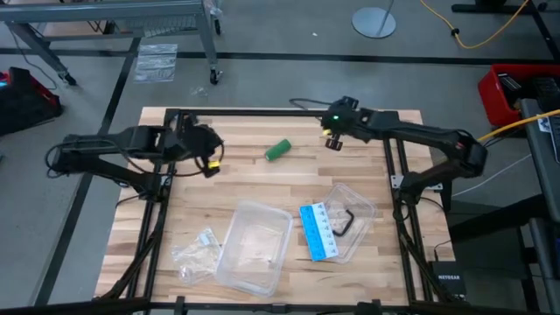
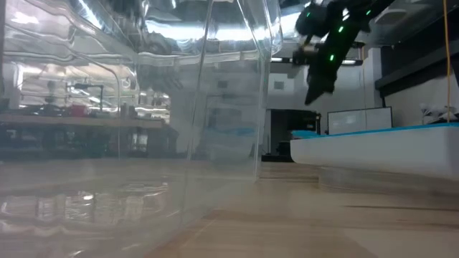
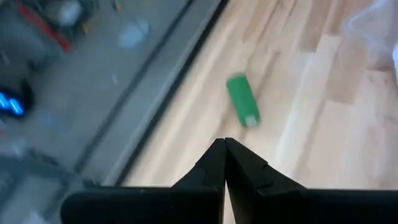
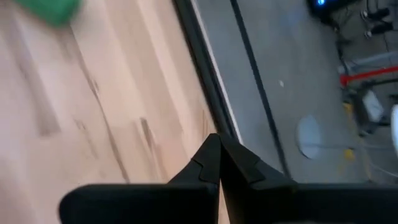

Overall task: Roll bandage
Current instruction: Prepare the transparent zip bag

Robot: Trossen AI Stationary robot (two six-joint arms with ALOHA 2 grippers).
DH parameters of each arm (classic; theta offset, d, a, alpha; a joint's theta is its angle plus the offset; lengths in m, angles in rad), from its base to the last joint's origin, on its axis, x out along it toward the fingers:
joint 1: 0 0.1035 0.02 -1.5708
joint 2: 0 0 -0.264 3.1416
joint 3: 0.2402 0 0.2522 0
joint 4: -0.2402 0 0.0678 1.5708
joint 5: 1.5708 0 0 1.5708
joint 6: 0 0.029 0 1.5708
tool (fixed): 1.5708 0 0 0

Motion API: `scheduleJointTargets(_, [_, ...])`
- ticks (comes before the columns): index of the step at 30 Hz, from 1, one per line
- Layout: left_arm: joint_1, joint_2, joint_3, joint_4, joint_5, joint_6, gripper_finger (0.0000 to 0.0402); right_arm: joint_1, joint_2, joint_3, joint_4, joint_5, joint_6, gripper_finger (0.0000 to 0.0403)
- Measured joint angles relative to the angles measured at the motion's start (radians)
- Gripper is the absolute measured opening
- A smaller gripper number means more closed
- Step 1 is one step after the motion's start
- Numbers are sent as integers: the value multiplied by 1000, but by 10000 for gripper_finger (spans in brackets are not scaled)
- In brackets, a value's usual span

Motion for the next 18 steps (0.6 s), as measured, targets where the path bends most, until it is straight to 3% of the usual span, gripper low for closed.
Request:
scheduleJointTargets(9, [-206, -26, 0, -398, 25, -579, 0, 0, -195, 0, -137, -322, 133, 8])
scheduleJointTargets(18, [-479, 95, 0, -397, 60, -889, 0, 2, -229, -71, -194, -690, 195, 8])
